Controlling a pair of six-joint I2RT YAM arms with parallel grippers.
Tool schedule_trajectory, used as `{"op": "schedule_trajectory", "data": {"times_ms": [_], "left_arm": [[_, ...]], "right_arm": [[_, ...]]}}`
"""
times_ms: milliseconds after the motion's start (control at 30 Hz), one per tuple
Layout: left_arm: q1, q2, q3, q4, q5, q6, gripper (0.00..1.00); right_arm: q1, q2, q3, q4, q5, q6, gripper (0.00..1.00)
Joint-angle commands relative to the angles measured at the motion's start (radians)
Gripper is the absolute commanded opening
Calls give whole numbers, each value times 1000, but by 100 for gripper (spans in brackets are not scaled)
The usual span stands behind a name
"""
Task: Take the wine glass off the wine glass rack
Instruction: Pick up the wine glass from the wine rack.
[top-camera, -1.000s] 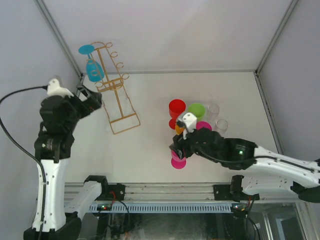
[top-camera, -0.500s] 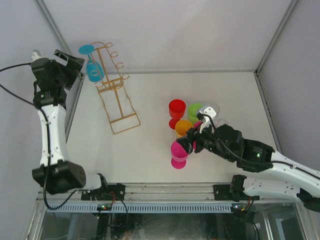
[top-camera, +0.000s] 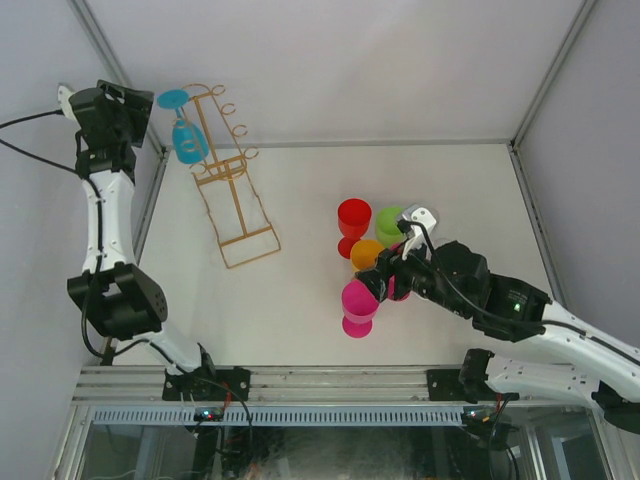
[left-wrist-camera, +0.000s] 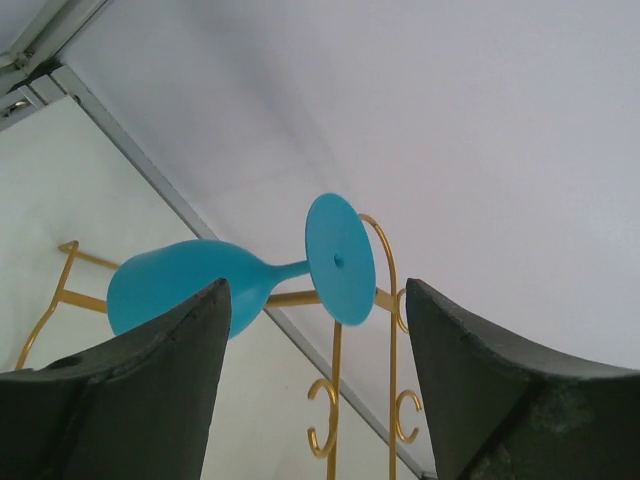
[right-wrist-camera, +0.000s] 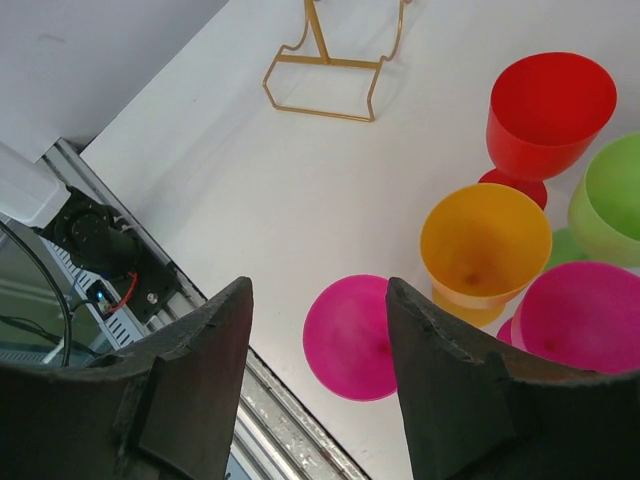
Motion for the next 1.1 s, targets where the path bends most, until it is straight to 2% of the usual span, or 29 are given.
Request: {"op": "schedule_trajectory", "data": {"times_ms": [0,167,367,700,933,1067], "left_arm": [[-8,61,84,73,12,-52,72],[-23,129,137,87,40,-55,60],[-35,161,189,52,45,-41,51],[-42,180,189,45,47,-44,25],[-44,188,200,42,20,-33,19],[-46,173,196,34,-6,-20,13]], "right_arm": [[-28,6,-3,29,-41,-29,56],[-49,16,-3,22,-60,-37,56],[-70,17,-14,27,-80,-39,56],[-86,8,-14,23,-95,-40,56],[-89,3,-14,12,-95,-39,56],[-90,7,-16,15,-97,-39,56]]}}
